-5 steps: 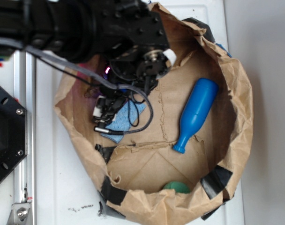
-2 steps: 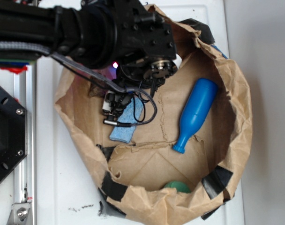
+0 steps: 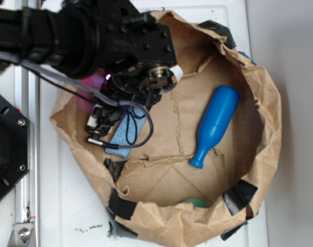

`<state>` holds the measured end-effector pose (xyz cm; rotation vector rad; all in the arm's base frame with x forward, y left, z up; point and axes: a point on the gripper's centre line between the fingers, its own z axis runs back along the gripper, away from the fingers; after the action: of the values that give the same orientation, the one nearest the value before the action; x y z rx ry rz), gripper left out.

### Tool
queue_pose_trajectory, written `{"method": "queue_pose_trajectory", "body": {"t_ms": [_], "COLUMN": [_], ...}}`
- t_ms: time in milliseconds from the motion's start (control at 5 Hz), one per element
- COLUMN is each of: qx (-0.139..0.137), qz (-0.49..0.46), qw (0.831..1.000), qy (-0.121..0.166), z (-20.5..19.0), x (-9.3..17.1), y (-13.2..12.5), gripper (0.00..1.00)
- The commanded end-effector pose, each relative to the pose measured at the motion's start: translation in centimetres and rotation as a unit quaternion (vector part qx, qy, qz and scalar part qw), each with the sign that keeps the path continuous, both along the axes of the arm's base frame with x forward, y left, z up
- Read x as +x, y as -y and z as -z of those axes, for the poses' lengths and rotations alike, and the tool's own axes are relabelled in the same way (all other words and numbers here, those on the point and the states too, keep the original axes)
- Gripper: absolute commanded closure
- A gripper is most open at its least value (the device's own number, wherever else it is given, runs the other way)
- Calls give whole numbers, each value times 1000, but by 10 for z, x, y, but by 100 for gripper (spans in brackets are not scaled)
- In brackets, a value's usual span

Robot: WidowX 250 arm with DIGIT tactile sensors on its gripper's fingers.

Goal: Grab the rock.

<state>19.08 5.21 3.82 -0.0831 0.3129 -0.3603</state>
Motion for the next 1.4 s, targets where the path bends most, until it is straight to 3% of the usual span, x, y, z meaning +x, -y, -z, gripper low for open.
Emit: {"method": "queue_pose_trajectory", "body": {"t_ms": [0, 1000, 1200], "qx": [9, 25, 27], "qz": [9, -20, -34], "qw": [1000, 999, 999], "qy": [13, 43, 32], "z": [-5, 14, 15], "x": [-19, 0, 5], "y": [4, 7, 7], "gripper": [0, 0, 100]}}
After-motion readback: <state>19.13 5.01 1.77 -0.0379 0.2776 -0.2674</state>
